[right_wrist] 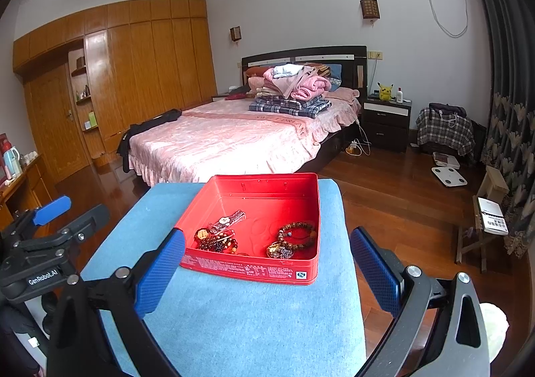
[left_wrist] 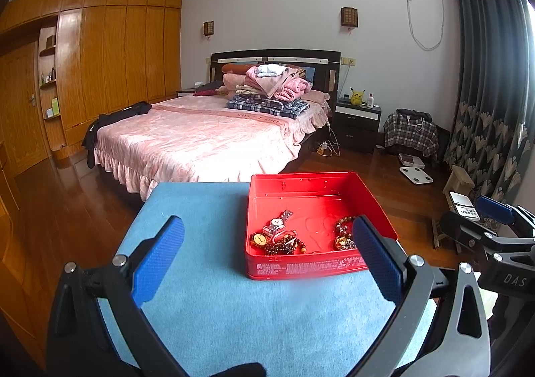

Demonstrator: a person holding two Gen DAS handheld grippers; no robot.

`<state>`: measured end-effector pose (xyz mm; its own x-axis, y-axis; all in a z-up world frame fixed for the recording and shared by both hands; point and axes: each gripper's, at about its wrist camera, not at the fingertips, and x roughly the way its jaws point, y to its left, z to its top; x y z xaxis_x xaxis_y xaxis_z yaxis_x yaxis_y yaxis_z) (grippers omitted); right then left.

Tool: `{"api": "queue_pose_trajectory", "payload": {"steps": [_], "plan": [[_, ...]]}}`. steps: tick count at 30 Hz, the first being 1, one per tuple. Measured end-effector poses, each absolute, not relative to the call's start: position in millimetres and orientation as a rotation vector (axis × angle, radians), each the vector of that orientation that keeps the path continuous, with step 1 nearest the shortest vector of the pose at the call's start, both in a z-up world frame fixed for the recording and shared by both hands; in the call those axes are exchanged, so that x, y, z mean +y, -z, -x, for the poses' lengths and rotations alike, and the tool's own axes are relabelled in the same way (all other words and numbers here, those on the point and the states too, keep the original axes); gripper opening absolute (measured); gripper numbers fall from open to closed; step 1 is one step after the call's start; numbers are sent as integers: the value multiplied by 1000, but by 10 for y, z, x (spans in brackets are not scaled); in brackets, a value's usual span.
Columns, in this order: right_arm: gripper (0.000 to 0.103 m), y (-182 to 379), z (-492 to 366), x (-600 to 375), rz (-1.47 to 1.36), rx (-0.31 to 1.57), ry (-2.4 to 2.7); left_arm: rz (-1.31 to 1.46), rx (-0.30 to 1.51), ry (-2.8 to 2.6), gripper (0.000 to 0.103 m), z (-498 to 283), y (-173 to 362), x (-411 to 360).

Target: Organize jewelry

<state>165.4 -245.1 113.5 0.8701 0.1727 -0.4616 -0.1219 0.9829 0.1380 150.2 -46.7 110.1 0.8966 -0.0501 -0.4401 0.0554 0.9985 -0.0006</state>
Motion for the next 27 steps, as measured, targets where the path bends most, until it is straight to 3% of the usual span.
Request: {"api": "queue_pose_trajectory", "payload": {"steps": [27], "plan": [[97,-1124,-1659,-2463,-104,496,-152,-6,463,56,98,-1528,-1038,-448]]}}
